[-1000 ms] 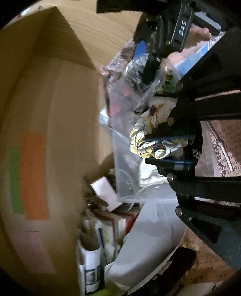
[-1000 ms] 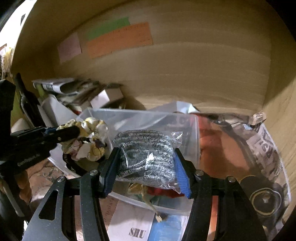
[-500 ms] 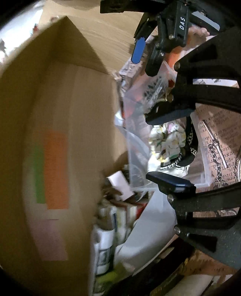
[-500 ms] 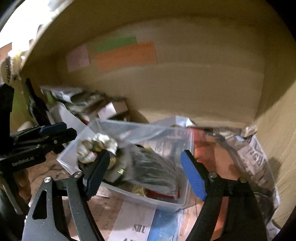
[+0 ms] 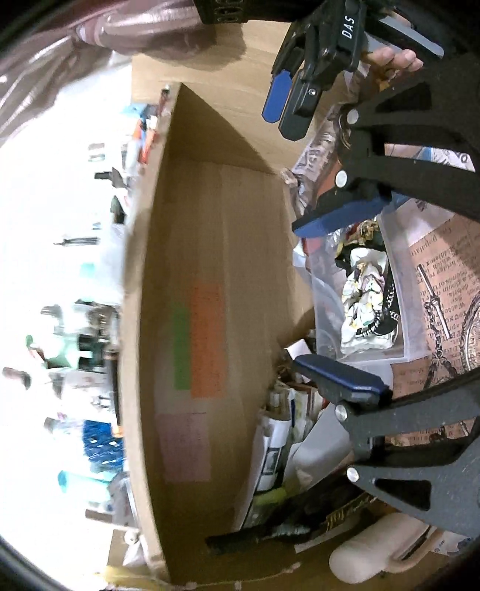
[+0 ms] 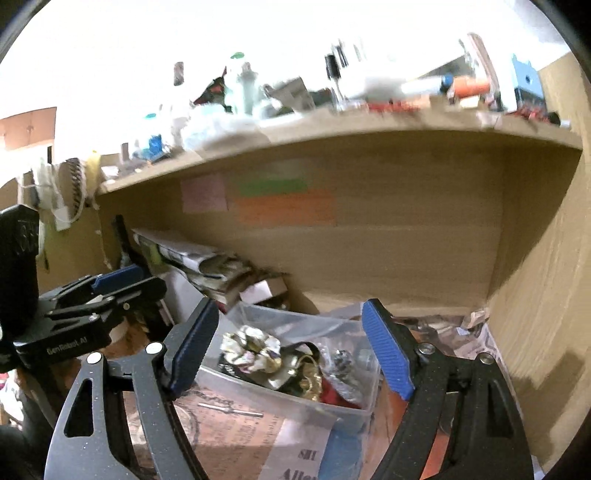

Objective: Organize soft objects

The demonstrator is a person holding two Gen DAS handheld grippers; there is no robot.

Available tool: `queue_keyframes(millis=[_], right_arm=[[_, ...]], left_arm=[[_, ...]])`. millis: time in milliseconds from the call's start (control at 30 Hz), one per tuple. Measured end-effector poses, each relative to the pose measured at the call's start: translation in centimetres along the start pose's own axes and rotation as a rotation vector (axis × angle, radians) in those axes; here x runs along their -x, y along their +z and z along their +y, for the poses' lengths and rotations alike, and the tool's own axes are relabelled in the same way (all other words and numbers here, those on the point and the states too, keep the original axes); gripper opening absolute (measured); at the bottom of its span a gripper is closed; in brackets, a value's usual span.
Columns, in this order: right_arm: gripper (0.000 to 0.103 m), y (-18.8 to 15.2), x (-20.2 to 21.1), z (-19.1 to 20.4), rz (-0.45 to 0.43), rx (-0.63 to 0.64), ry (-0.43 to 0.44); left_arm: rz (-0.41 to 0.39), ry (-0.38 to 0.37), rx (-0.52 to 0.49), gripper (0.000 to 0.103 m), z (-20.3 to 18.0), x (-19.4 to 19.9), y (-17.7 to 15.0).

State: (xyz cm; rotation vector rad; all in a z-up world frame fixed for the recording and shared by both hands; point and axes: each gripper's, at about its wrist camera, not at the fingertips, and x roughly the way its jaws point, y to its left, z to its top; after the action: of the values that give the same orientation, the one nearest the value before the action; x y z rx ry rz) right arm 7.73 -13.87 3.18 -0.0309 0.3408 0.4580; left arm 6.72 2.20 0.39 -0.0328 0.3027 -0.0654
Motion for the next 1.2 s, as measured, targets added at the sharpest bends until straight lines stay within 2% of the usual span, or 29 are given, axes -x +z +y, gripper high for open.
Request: queue_keyframes(millis=[67,133,200,267,400,1200], right_arm=[[0.084,0.0,0.6,0.3,-0.015,0.003,0.002],[0.085,0.0,1.2,0.7,-0.028,0.005,0.004],[0.090,-0.1,1.6,1.0,-0.033,0.004,0.005],[0.100,-0.2,2.0,1.1,-0.042,0.003,0.000],[0.102,-0.4,2.7,1.3,-0.059,-0.005,-0.007],[0.103,-0.8,2.9,1.3,-0.057,-0.015,-0.012]], left_arm=[[-0.018,0.002,-0.002,0.074,-0.2,0.9,0.0],[-0.030,0.004,-0.005,0.083,-0.5,1.7,0.0],[-0.043,0.006,-0.004,0.089,-0.5,2.5,0.0],[-0.052,0.009,-0.006,0.092,-0.7,3.3,-0.1],[-0.063,0.013,-0.007,0.099,-0.8,3.8,-0.1],[-0.056,0.018,-0.010,0.103,-0.9,3.5,-0.3]])
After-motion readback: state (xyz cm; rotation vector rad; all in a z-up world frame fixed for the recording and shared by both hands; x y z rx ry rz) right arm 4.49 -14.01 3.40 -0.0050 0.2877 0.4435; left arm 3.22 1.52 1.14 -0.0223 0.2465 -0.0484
